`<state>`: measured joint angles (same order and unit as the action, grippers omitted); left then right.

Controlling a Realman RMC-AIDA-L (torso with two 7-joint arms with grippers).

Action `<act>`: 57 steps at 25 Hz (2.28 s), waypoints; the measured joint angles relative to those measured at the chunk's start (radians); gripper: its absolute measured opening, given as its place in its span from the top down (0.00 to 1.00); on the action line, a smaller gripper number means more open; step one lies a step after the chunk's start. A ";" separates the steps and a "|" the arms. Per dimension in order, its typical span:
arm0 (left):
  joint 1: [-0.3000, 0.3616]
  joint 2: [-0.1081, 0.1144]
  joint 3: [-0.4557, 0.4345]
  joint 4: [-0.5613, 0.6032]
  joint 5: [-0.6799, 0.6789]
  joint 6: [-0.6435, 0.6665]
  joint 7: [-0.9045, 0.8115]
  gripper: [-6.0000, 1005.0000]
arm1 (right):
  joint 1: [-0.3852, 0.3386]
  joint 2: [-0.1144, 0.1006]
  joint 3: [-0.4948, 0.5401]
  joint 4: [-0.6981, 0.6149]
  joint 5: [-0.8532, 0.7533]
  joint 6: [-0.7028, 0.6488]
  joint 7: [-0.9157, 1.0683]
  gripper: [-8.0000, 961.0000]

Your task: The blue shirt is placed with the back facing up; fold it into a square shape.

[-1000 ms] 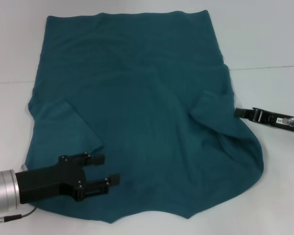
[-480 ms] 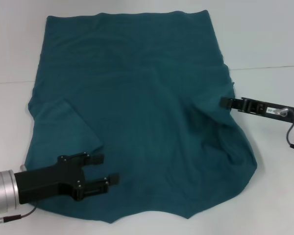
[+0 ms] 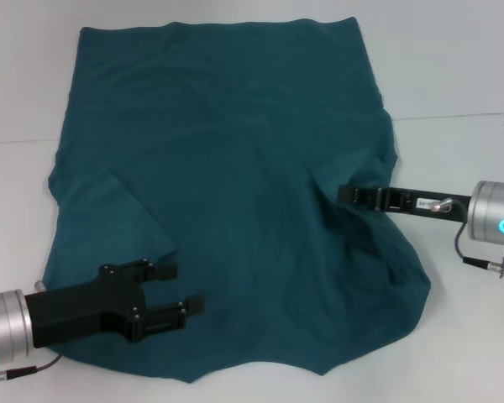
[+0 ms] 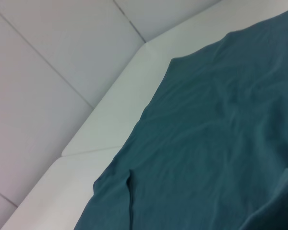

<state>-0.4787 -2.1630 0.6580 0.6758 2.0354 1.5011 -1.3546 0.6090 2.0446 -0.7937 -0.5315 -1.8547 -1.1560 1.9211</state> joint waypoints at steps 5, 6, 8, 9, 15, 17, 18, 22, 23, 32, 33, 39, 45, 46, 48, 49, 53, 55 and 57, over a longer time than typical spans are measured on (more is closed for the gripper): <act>-0.004 0.000 0.000 0.000 0.000 -0.002 0.000 0.25 | 0.009 0.010 -0.060 0.005 0.000 0.028 -0.002 0.93; -0.004 0.001 0.000 0.000 0.000 -0.002 0.000 0.25 | 0.009 0.012 -0.076 0.005 0.000 0.030 -0.008 0.93; -0.004 0.001 0.000 0.001 0.000 -0.002 0.000 0.25 | 0.010 0.014 -0.096 0.005 0.000 0.025 -0.019 0.93; -0.004 0.002 0.000 0.001 0.000 -0.002 0.000 0.25 | 0.009 0.014 -0.101 0.002 0.000 0.020 -0.022 0.93; -0.004 0.003 0.000 0.002 0.000 -0.003 -0.001 0.25 | -0.004 0.002 -0.055 -0.008 0.014 -0.038 -0.017 0.83; -0.004 0.003 0.000 0.002 0.000 -0.003 -0.001 0.25 | -0.006 0.000 -0.026 -0.009 0.015 -0.058 -0.017 0.74; -0.004 0.003 0.000 0.002 0.000 -0.003 -0.001 0.25 | -0.009 -0.001 -0.016 -0.010 0.016 -0.067 -0.018 0.69; 0.000 0.003 -0.013 0.003 0.000 0.000 -0.003 0.25 | -0.020 -0.008 0.006 -0.013 0.018 -0.081 -0.021 0.52; 0.001 0.004 -0.022 0.004 0.000 0.002 -0.006 0.25 | -0.022 -0.009 0.014 -0.013 0.018 -0.081 -0.021 0.48; 0.036 0.010 -0.079 0.046 0.003 0.000 -0.118 0.25 | -0.038 -0.021 0.035 -0.015 0.013 -0.091 -0.045 0.14; 0.040 0.010 -0.091 0.051 0.004 -0.003 -0.134 0.25 | -0.039 -0.022 0.035 -0.015 0.012 -0.092 -0.046 0.14; 0.062 0.022 -0.147 0.072 0.012 -0.013 -0.234 0.25 | -0.042 -0.024 0.040 -0.015 0.012 -0.131 -0.058 0.09; 0.071 0.039 -0.207 0.112 0.096 -0.034 -0.372 0.25 | -0.040 -0.025 0.036 -0.015 0.011 -0.126 -0.054 0.06; 0.072 0.041 -0.209 0.122 0.113 -0.034 -0.395 0.25 | -0.040 -0.024 0.037 -0.015 0.011 -0.125 -0.052 0.06; 0.073 0.041 -0.212 0.128 0.128 -0.034 -0.409 0.25 | -0.042 -0.024 0.039 -0.015 0.011 -0.126 -0.052 0.06; 0.075 0.042 -0.221 0.133 0.149 -0.035 -0.424 0.25 | -0.042 -0.024 0.039 -0.015 0.011 -0.129 -0.054 0.06; 0.077 0.047 -0.263 0.140 0.205 -0.049 -0.463 0.24 | -0.043 -0.025 0.036 -0.014 0.011 -0.126 -0.058 0.06; 0.080 0.049 -0.285 0.147 0.232 -0.066 -0.475 0.24 | -0.044 -0.026 0.036 -0.013 0.011 -0.121 -0.054 0.06; 0.086 0.050 -0.309 0.156 0.254 -0.078 -0.483 0.24 | -0.044 -0.027 0.034 -0.010 0.011 -0.121 -0.049 0.06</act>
<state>-0.3928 -2.1126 0.3492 0.8316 2.2890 1.4227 -1.8378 0.5648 2.0176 -0.7600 -0.5410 -1.8439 -1.2768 1.8717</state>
